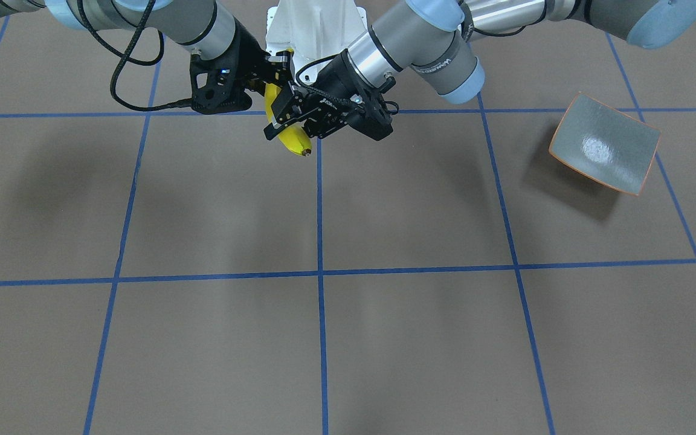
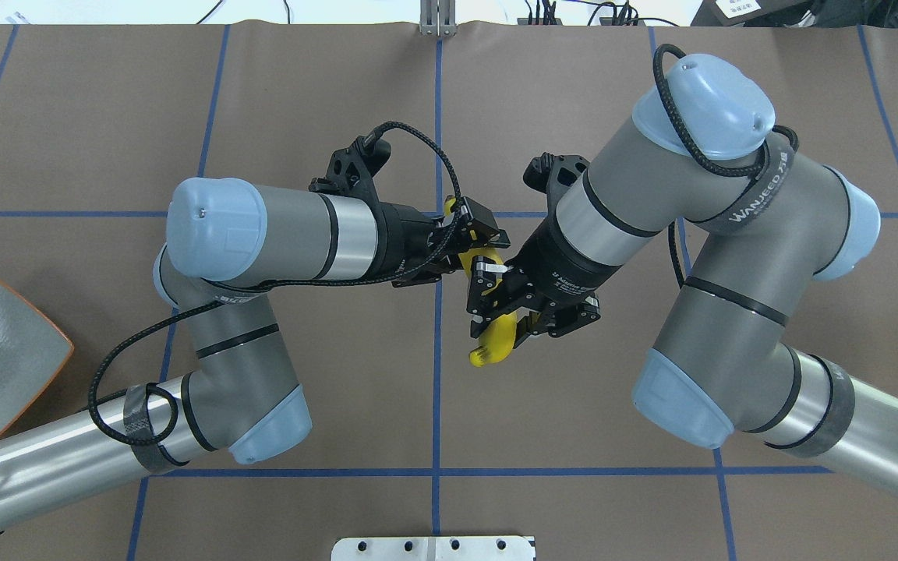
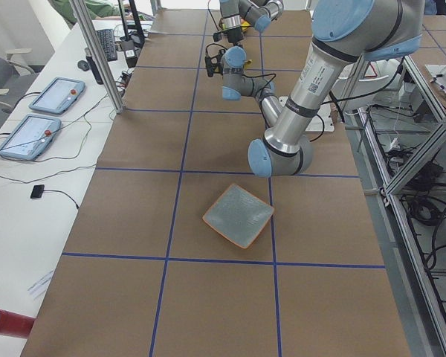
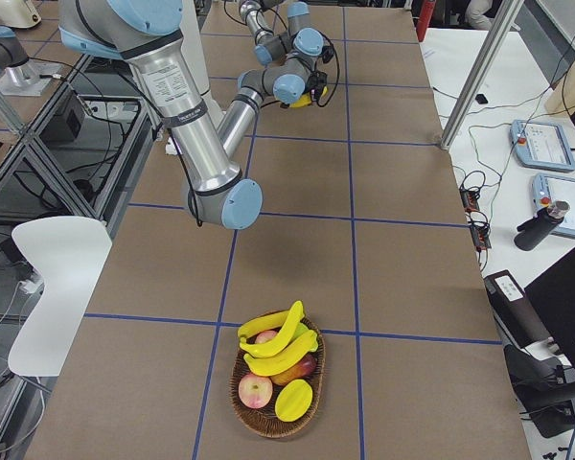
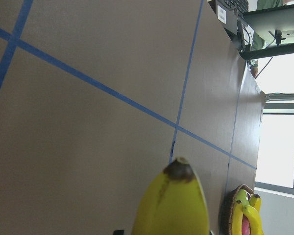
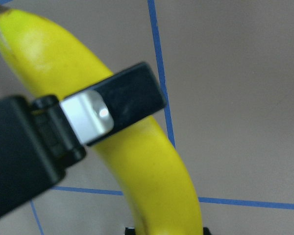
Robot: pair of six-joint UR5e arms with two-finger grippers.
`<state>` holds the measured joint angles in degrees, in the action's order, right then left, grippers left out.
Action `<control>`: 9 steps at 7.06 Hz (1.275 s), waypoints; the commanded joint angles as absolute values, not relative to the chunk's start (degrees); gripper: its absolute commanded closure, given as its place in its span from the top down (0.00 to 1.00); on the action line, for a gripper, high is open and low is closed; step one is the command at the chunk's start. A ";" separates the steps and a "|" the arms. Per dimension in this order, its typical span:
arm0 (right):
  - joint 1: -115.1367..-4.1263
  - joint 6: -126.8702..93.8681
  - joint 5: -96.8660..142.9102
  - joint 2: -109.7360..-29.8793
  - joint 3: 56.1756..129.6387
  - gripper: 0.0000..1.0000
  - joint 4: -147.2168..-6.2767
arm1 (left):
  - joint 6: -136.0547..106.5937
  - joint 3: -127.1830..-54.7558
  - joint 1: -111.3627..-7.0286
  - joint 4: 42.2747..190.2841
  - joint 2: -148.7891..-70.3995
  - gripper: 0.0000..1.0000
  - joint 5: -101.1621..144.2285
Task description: Transfer all bananas from basket to plate
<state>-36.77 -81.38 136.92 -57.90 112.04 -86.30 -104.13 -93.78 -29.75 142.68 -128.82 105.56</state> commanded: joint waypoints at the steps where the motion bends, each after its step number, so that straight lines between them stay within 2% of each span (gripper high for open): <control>1: -36.83 -81.39 137.28 -58.01 111.97 0.00 -85.87 | -103.89 -93.95 -29.79 142.30 -128.50 0.00 105.56; 2: -36.83 -81.39 137.20 -57.92 111.89 0.00 -85.87 | -103.63 -93.96 -29.79 142.29 -128.50 0.00 105.56; 3: -36.91 -81.56 137.02 -58.01 111.97 0.96 -85.78 | -103.54 -93.87 -29.79 142.29 -128.50 0.00 105.64; 4: -37.09 -81.74 137.20 -58.01 111.97 1.00 -85.35 | -103.54 -93.87 -29.79 142.21 -128.50 0.00 105.64; 7: -37.70 -82.09 137.28 -58.01 112.06 1.00 -84.11 | -103.45 -93.61 -29.79 142.21 -128.06 0.00 105.73; 9: -42.15 -81.92 139.98 -58.44 113.46 1.00 -84.02 | -103.27 -93.43 -30.06 141.25 -126.84 0.00 105.82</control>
<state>-39.20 -82.04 137.97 -58.12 112.76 -84.10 -103.41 -93.50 -29.90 141.90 -127.66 105.79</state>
